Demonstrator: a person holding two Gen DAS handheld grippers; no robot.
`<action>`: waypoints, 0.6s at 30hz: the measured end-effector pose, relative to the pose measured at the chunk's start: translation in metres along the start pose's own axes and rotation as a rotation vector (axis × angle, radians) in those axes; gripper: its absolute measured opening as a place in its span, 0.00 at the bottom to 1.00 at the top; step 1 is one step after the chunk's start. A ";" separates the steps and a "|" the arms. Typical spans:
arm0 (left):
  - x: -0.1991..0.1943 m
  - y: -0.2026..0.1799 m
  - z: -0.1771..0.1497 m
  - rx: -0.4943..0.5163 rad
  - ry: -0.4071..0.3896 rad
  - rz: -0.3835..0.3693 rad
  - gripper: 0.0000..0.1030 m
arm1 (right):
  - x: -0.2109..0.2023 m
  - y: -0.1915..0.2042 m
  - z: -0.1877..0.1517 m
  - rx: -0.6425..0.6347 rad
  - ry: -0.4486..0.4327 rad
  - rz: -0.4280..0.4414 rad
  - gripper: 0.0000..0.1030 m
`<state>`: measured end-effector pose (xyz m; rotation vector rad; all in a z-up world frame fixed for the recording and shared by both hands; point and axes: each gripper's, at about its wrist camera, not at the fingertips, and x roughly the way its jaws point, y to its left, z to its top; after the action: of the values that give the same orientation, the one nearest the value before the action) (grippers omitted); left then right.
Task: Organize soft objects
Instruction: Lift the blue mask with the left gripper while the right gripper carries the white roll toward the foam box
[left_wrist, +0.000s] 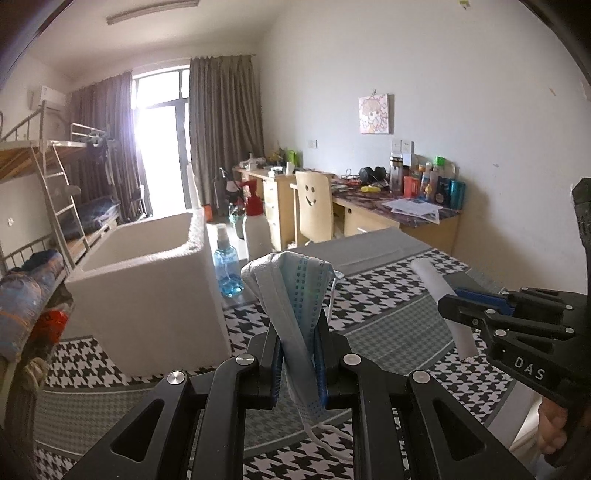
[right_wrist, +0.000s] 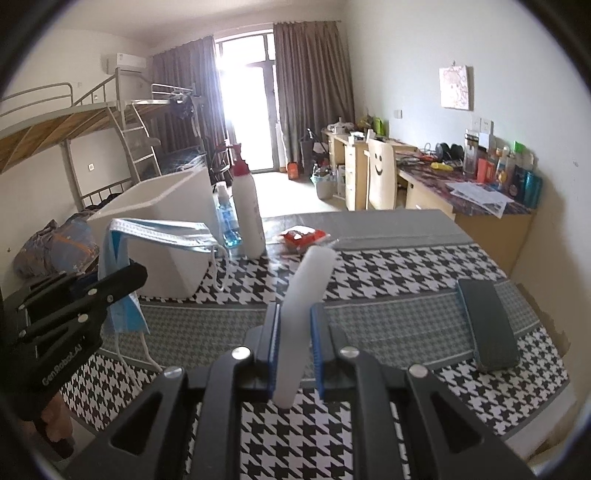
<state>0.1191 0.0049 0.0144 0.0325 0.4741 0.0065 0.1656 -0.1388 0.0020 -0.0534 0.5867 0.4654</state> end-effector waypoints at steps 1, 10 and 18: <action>0.000 0.001 0.001 0.001 -0.002 0.002 0.15 | -0.001 0.001 0.002 -0.004 -0.006 0.003 0.18; -0.001 0.013 0.014 -0.012 -0.015 0.009 0.15 | 0.000 0.006 0.023 -0.022 -0.057 0.024 0.18; -0.002 0.024 0.029 -0.014 -0.040 0.040 0.15 | -0.001 0.011 0.038 -0.041 -0.088 0.033 0.18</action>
<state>0.1307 0.0284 0.0414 0.0286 0.4332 0.0481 0.1800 -0.1220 0.0351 -0.0624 0.4920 0.5090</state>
